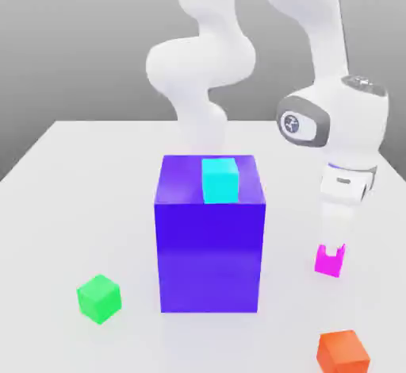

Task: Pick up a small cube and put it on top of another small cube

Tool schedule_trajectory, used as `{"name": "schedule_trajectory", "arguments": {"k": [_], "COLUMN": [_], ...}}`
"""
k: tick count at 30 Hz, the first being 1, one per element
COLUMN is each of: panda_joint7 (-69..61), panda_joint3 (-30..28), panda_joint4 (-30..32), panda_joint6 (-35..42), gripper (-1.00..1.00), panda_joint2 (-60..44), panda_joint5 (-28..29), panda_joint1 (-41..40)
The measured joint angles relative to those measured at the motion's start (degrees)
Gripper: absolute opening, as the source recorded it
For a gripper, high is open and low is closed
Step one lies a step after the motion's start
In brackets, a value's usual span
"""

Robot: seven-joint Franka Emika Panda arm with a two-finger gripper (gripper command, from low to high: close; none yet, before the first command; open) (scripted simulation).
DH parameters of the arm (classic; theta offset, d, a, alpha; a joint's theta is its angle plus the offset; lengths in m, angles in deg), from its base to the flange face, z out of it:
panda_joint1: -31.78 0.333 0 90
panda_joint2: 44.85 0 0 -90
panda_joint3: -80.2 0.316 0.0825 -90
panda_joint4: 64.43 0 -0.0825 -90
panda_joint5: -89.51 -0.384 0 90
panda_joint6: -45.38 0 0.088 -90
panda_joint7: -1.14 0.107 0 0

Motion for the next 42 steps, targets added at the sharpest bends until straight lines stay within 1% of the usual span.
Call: {"name": "schedule_trajectory", "arguments": {"k": [4, 5, 11, 14, 17, 21, 23, 26, 29, 38, 42], "panda_joint7": [1.61, 1.73, 1.99, 1.44, -0.39, -3.62, -6.25, -13.38, -21.09, -44.17, -53.74], "panda_joint3": [-3.44, -3.78, -3.93, -2.83, -0.81, 1.0, 1.38, -0.75, -4.73, -14.07, -18.09], "panda_joint4": [-1.08, -1.22, -1.29, -0.83, 0.01, 1.36, -0.06, -2.88, -5.74, -14.24, -16.8], "panda_joint6": [-5.15, -5.85, -6.17, -3.74, -0.09, 4.9, 6.19, 7.79, 9.36, 13.9, 15.85], "gripper": [0.0, -1.0, -1.0, -1.0, -1.0, -1.0, -1.0, -1.0, -1.0, -1.0, -1.0], "panda_joint2": [-6.42, -7.29, -7.73, -4.69, -0.09, 6.09, 7.72, 9.11, 10.19, 12.21, 12.42], "panda_joint5": [1.76, 1.84, 2.09, 1.7, -0.57, -5.28, -7.32, -8.6, -9.24, -10.47, -10.68], "panda_joint1": [3.08, 3.44, 3.56, 2.47, 0.99, 0.54, 0.79, -2.95, -5.87, -20.15, -26.91]}}
